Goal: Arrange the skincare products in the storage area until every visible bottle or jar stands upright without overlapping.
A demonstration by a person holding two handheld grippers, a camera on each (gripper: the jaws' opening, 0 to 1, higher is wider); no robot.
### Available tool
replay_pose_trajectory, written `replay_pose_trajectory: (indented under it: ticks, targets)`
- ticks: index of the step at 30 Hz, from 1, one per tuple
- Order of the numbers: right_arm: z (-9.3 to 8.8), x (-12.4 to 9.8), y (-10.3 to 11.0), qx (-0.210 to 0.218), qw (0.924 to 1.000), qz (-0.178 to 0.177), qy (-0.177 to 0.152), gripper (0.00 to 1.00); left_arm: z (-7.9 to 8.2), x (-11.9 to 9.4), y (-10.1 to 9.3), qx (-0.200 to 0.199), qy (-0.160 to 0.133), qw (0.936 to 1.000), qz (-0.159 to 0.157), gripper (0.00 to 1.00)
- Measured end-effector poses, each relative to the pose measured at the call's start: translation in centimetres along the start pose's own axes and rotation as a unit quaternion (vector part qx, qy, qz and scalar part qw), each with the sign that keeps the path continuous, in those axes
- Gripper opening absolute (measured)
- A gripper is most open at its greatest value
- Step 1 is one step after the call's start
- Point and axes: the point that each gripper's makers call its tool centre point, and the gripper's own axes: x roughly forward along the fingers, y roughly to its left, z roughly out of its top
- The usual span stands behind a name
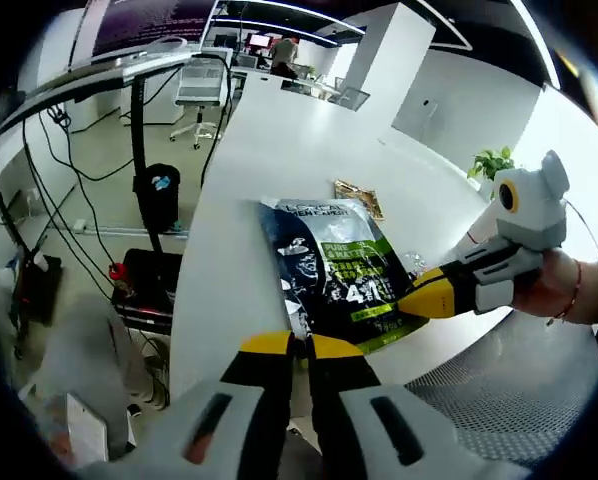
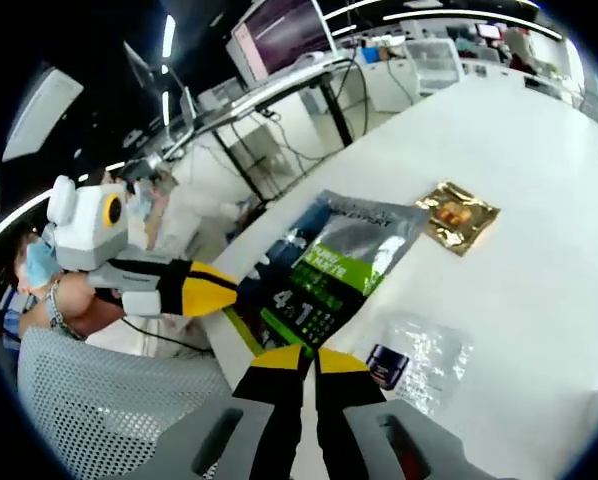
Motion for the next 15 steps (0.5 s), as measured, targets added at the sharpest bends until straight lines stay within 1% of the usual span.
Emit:
replay_pose_trajectory:
  ticks: [1, 4, 6, 7, 8, 9, 10, 11, 12, 13, 15]
  targets:
    - [-0.1, -0.1, 0.0, -0.004, 1.0000, 0.000, 0.006, 0.00, -0.1, -0.1, -0.2, -0.006, -0.002, 1.0000, -0.006, 0.00]
    - [0.0, -0.1, -0.2, -0.039, 0.9991, -0.011, 0.011, 0.00, -0.3, -0.2, -0.5, -0.028, 0.004, 0.9994, -0.018, 0.00]
    - [0.0, -0.2, 0.0, -0.038, 0.9992, -0.011, 0.010, 0.00, -0.3, -0.1, -0.1, -0.043, 0.005, 0.9989, -0.020, 0.00]
    - [0.1, -0.2, 0.1, -0.038, 0.9992, -0.009, 0.009, 0.00, -0.2, -0.1, 0.0, -0.044, 0.003, 0.9988, -0.021, 0.00]
    - [0.3, -0.3, 0.6, -0.032, 0.9995, 0.006, 0.003, 0.00, -0.4, 0.1, -0.1, -0.049, 0.007, 0.9985, -0.025, 0.00]
    - [0.3, -0.3, 1.1, -0.022, 0.9996, 0.018, 0.001, 0.00, -1.1, 0.1, -0.9, -0.067, 0.027, 0.9963, -0.046, 0.00]
    - [0.2, -0.5, 0.8, -0.030, 0.9995, 0.005, 0.003, 0.00, -0.9, 0.3, -1.1, -0.088, 0.021, 0.9944, -0.055, 0.00]
    - [0.2, -0.6, 0.8, -0.038, 0.9993, 0.003, 0.003, 0.00, -1.0, 0.2, -0.5, -0.081, 0.020, 0.9955, -0.044, 0.00]
    - [0.2, -0.6, 0.8, -0.038, 0.9993, 0.004, 0.004, 0.00, -0.8, 0.3, -0.5, -0.097, 0.012, 0.9943, -0.044, 0.00]
    - [0.0, -0.6, 0.9, -0.037, 0.9993, 0.007, 0.005, 0.00, -0.9, 0.4, -0.5, -0.109, 0.011, 0.9929, -0.047, 0.00]
    - [-0.2, -0.5, 0.9, -0.041, 0.9991, 0.005, 0.007, 0.00, -0.9, 0.5, -0.5, -0.116, 0.010, 0.9919, -0.050, 0.00]
